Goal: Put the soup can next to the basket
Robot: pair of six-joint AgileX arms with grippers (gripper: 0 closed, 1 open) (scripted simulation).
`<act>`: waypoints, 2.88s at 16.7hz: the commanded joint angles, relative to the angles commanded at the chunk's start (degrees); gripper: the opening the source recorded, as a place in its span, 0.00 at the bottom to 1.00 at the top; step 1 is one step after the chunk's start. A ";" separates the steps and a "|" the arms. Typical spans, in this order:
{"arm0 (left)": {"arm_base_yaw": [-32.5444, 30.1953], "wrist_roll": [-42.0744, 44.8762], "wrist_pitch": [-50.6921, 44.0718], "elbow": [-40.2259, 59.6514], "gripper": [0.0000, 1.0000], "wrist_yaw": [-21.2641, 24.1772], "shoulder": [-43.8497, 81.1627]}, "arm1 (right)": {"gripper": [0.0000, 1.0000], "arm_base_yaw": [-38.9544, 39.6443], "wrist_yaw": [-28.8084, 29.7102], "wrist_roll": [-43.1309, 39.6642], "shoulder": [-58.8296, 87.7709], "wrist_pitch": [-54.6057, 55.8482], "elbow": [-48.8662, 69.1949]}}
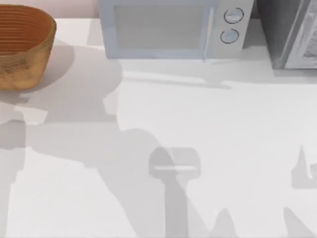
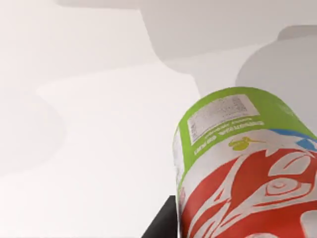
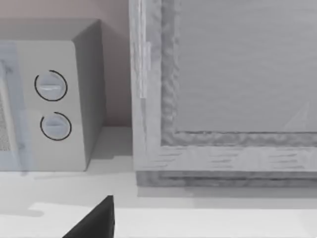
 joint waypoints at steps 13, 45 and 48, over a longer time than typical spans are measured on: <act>7.05 -0.85 5.79 -1.98 0.00 -5.45 6.54 | 1.00 0.00 0.00 0.00 0.00 0.00 0.00; 7.19 -0.45 6.60 -3.13 1.00 -4.92 7.14 | 1.00 0.00 0.00 0.00 0.00 0.00 0.00; 7.21 -0.45 3.66 -0.57 1.00 -4.91 6.83 | 1.00 0.00 0.00 0.00 0.00 0.00 0.00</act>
